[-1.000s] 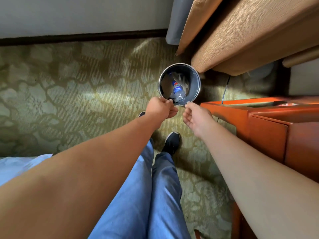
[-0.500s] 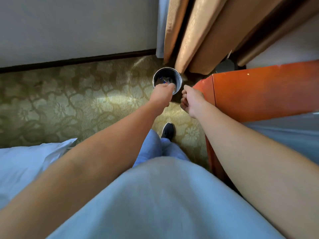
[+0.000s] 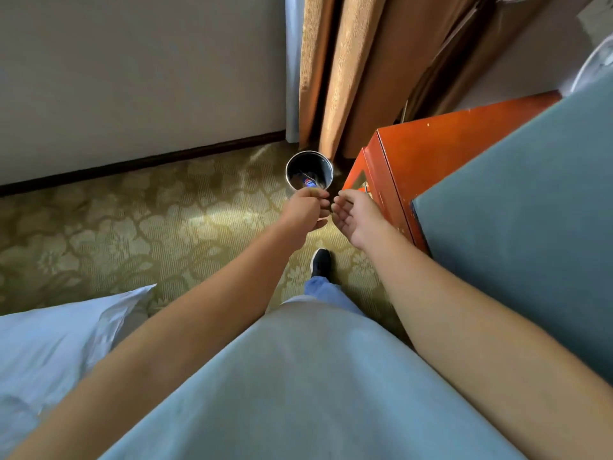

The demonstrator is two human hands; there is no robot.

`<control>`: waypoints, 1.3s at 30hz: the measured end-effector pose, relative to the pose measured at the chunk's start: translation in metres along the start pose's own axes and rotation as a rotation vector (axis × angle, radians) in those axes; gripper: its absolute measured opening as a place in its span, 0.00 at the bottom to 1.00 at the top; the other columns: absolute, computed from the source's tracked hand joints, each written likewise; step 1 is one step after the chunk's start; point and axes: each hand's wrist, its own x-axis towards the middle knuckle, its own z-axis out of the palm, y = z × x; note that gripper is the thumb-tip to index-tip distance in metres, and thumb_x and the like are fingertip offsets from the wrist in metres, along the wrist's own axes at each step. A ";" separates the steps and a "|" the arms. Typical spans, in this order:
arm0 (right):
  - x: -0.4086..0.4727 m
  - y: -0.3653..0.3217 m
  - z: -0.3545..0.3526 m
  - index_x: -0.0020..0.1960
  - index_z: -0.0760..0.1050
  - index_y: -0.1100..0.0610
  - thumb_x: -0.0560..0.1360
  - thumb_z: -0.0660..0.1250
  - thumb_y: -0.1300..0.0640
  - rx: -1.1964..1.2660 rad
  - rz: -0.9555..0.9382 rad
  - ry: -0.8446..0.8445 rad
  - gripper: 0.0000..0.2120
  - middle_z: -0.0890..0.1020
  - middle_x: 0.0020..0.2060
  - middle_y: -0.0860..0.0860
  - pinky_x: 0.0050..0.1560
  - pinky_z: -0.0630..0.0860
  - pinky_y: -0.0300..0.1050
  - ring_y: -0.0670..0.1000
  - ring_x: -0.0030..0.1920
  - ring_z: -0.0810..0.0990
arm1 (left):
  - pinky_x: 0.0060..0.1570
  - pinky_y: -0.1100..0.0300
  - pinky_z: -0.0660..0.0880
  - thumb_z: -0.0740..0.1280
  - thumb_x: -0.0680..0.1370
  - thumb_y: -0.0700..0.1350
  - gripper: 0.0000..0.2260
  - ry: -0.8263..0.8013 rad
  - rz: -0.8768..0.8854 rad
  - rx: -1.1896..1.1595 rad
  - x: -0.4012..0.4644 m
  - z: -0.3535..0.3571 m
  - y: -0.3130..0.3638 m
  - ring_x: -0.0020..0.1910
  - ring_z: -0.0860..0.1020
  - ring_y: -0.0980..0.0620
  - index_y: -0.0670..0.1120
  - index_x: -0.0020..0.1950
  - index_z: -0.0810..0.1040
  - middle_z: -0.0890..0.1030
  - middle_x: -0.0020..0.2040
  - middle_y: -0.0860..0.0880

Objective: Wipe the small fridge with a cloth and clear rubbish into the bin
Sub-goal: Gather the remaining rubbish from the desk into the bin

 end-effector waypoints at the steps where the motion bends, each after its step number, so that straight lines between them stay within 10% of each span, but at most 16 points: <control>1: -0.011 0.013 -0.004 0.50 0.80 0.58 0.79 0.66 0.54 0.027 -0.013 -0.005 0.08 0.84 0.40 0.49 0.37 0.79 0.40 0.47 0.38 0.83 | 0.48 0.56 0.79 0.56 0.79 0.33 0.15 -0.025 0.013 -0.010 -0.012 -0.005 -0.011 0.39 0.79 0.54 0.47 0.54 0.79 0.80 0.44 0.50; 13: -0.150 0.144 -0.077 0.60 0.79 0.56 0.80 0.62 0.42 0.287 -0.117 -0.028 0.20 0.84 0.53 0.53 0.47 0.79 0.43 0.51 0.45 0.81 | 0.57 0.54 0.79 0.60 0.77 0.29 0.20 -0.279 0.063 -0.170 -0.167 -0.021 -0.119 0.50 0.81 0.53 0.45 0.64 0.78 0.85 0.51 0.51; 24: -0.218 0.178 -0.177 0.63 0.78 0.57 0.81 0.63 0.45 0.648 -0.236 0.113 0.19 0.83 0.56 0.55 0.58 0.78 0.45 0.53 0.51 0.80 | 0.41 0.61 0.80 0.61 0.78 0.34 0.15 -0.462 0.042 0.048 -0.223 0.060 -0.166 0.45 0.79 0.53 0.47 0.60 0.78 0.81 0.48 0.51; 39: -0.247 0.211 -0.383 0.52 0.79 0.55 0.79 0.66 0.48 0.990 -0.251 0.370 0.11 0.83 0.44 0.52 0.35 0.77 0.43 0.50 0.35 0.81 | 0.43 0.57 0.78 0.66 0.81 0.39 0.10 -0.676 -0.091 0.425 -0.265 0.251 -0.266 0.38 0.79 0.52 0.45 0.61 0.78 0.82 0.45 0.48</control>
